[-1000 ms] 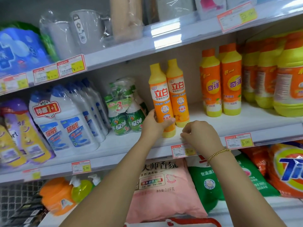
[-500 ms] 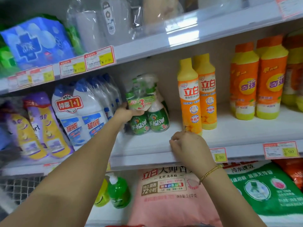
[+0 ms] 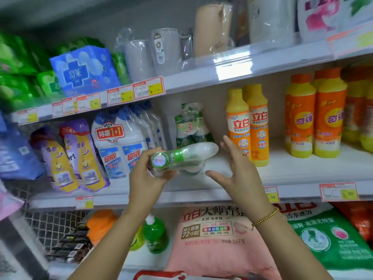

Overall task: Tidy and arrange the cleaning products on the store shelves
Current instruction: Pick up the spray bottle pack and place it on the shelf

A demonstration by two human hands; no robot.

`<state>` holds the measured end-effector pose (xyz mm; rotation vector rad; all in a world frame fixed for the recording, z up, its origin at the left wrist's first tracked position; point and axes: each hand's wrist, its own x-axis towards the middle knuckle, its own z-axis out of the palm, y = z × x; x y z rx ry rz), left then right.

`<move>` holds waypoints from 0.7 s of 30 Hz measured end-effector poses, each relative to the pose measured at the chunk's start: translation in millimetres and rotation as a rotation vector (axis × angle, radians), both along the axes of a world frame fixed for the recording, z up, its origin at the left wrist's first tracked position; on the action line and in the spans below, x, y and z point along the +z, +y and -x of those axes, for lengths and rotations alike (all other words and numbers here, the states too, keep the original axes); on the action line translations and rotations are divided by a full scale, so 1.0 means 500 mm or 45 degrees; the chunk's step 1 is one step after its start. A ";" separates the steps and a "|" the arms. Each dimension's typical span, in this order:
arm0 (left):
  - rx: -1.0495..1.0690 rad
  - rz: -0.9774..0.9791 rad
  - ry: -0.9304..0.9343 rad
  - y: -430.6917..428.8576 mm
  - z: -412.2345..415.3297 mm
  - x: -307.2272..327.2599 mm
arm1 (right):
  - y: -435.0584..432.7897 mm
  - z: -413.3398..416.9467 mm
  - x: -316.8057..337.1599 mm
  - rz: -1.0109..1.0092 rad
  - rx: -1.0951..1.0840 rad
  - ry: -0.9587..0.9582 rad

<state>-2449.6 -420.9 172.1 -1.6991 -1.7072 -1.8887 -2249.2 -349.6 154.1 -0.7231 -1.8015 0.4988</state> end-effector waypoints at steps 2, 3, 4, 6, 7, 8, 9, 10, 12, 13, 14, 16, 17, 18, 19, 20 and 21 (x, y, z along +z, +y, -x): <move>-0.006 -0.015 0.076 -0.040 -0.014 0.013 | -0.017 -0.008 0.000 0.017 0.027 0.019; -0.007 -0.011 0.116 -0.058 -0.023 0.020 | -0.025 -0.014 -0.001 0.021 0.044 0.035; -0.006 -0.003 0.147 -0.075 -0.032 0.028 | -0.033 -0.019 -0.005 0.021 0.064 0.050; -0.006 0.019 0.173 -0.104 -0.046 0.041 | -0.046 -0.027 -0.013 0.011 0.111 0.056; -0.007 0.036 0.166 -0.118 -0.054 0.048 | -0.054 -0.029 -0.016 0.014 0.147 0.059; -0.010 0.060 0.141 -0.131 -0.062 0.057 | -0.060 -0.031 -0.020 0.027 0.197 0.067; -0.020 0.088 0.098 -0.143 -0.070 0.066 | -0.068 -0.032 -0.024 0.052 0.254 0.079; -0.038 0.110 0.050 -0.154 -0.077 0.074 | -0.077 -0.032 -0.027 0.093 0.315 0.097; -0.066 0.135 -0.055 -0.174 -0.092 0.084 | -0.093 -0.032 -0.027 0.250 0.504 0.183; -0.076 0.147 -0.110 -0.183 -0.101 0.088 | -0.099 -0.033 -0.026 0.331 0.628 0.256; -0.092 0.154 -0.163 -0.189 -0.108 0.092 | -0.104 -0.036 -0.024 0.377 0.729 0.328; -0.146 0.159 -0.252 -0.195 -0.119 0.101 | -0.116 -0.046 -0.014 0.422 0.812 0.456; -0.171 0.179 -0.288 -0.197 -0.121 0.110 | -0.121 -0.050 -0.009 0.443 0.823 0.512; -0.201 0.214 -0.313 -0.199 -0.122 0.122 | -0.124 -0.055 -0.007 0.452 0.822 0.554; -0.241 0.260 -0.327 -0.201 -0.120 0.133 | -0.125 -0.058 -0.005 0.446 0.813 0.577; -0.294 0.310 -0.338 -0.202 -0.116 0.144 | -0.124 -0.062 -0.002 0.436 0.802 0.582; -0.356 0.361 -0.352 -0.203 -0.111 0.152 | -0.122 -0.065 0.002 0.437 0.801 0.578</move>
